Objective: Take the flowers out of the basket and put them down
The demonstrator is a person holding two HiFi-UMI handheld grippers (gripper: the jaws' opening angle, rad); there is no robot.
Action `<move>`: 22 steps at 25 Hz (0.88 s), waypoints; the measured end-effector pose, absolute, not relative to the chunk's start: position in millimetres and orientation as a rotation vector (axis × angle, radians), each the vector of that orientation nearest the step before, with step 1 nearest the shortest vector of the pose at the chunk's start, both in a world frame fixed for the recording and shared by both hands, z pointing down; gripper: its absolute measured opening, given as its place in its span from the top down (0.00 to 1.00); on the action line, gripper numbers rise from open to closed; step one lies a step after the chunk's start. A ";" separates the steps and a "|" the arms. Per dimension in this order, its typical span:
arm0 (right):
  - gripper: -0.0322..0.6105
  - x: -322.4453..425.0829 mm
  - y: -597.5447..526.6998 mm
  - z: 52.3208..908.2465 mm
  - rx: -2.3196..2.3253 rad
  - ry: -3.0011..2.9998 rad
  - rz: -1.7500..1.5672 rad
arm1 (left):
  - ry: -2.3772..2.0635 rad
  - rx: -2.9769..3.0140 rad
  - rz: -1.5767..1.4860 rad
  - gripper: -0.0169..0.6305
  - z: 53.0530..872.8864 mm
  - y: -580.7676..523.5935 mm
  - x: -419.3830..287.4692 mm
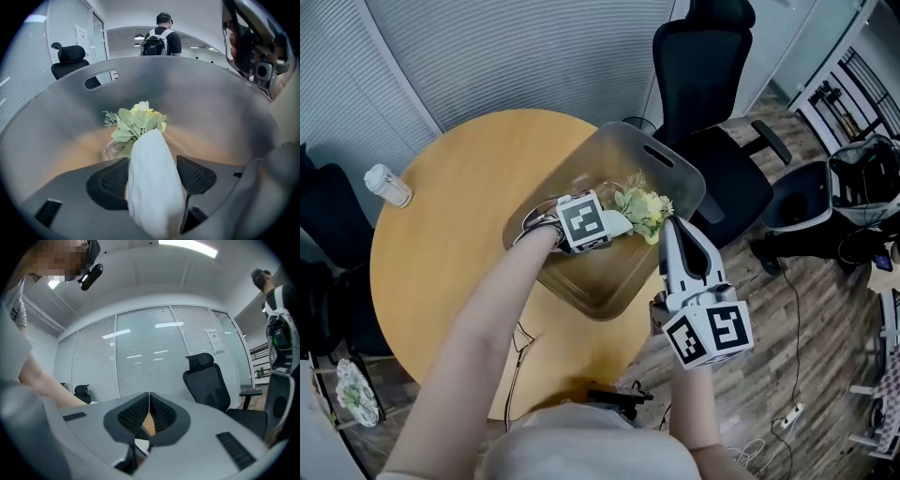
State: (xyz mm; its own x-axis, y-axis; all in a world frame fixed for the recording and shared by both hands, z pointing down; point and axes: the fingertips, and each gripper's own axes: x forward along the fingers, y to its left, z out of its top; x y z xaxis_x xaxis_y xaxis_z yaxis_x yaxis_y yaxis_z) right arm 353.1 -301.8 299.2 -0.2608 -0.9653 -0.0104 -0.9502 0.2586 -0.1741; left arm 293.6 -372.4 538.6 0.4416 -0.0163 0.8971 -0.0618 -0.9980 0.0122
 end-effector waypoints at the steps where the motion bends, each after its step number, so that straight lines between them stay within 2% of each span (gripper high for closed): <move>1: 0.91 352.6 -300.6 298.1 -1.834 2.398 -0.199 | -0.073 2.638 1.636 0.47 535.5 -372.4 293.0; 22: 0.91 352.2 -267.7 268.0 -1.808 2.377 -0.121 | -0.184 2.768 1.522 0.47 463.6 -360.5 294.4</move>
State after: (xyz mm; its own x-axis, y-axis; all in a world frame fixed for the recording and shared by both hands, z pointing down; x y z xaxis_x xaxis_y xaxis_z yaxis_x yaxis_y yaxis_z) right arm 352.2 -267.7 268.0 -0.2604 -0.9628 -0.0724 -0.9505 0.2688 -0.1561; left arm 294.4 -360.5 463.6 0.5304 -0.1123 0.8403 -0.0907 -0.9930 -0.0755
